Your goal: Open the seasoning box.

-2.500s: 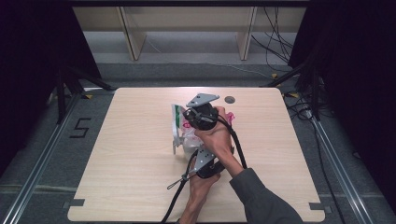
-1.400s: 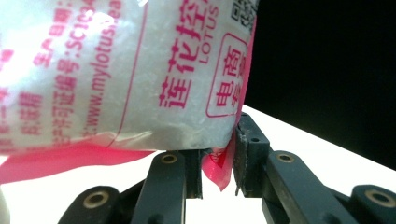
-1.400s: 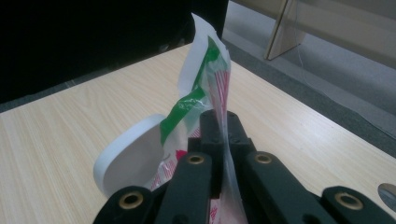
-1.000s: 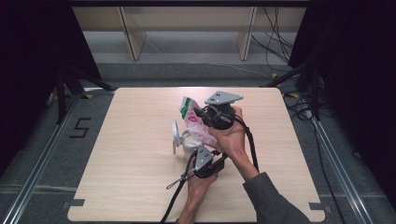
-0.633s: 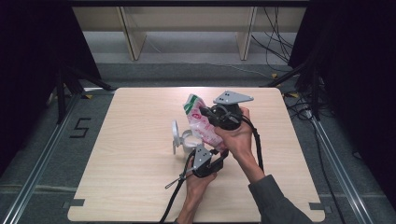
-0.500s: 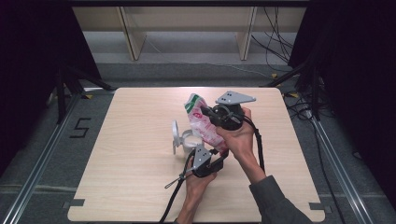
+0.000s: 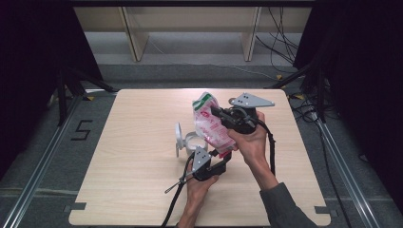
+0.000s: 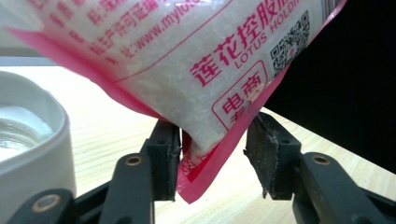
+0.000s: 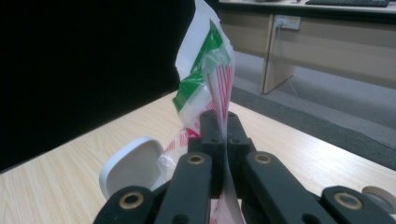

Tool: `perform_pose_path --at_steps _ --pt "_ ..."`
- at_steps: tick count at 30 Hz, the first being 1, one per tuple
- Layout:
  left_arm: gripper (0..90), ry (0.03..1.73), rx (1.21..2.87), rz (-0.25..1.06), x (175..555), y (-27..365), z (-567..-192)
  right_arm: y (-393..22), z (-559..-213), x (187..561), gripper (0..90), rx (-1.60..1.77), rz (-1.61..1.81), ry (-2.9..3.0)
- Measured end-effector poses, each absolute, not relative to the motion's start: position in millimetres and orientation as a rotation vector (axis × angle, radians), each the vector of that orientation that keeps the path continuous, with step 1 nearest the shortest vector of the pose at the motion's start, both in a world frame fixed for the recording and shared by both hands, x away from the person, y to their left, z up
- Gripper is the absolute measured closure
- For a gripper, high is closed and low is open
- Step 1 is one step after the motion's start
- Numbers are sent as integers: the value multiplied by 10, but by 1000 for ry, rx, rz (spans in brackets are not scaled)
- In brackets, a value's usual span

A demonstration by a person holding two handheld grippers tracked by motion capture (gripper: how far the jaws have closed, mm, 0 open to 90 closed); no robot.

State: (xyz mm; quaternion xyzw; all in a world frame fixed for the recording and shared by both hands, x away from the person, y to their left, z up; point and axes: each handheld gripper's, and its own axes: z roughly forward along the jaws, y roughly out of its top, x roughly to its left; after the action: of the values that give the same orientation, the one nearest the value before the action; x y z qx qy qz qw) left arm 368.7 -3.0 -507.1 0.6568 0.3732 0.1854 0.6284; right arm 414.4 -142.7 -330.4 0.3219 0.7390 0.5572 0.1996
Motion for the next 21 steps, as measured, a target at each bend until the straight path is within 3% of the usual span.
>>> perform_pose_path --at_steps 7,14,21 --pt "475 872 1523 391 3662 -3 -5067 -1546 -3340 4096 900 915 1625 2015" --pt "545 865 1533 406 3672 -29 -5109 -1529 -3384 4043 900 890 1618 2036" --pt "503 879 1550 419 3660 -32 -5102 -1583 -3396 4026 900 916 1608 2028"
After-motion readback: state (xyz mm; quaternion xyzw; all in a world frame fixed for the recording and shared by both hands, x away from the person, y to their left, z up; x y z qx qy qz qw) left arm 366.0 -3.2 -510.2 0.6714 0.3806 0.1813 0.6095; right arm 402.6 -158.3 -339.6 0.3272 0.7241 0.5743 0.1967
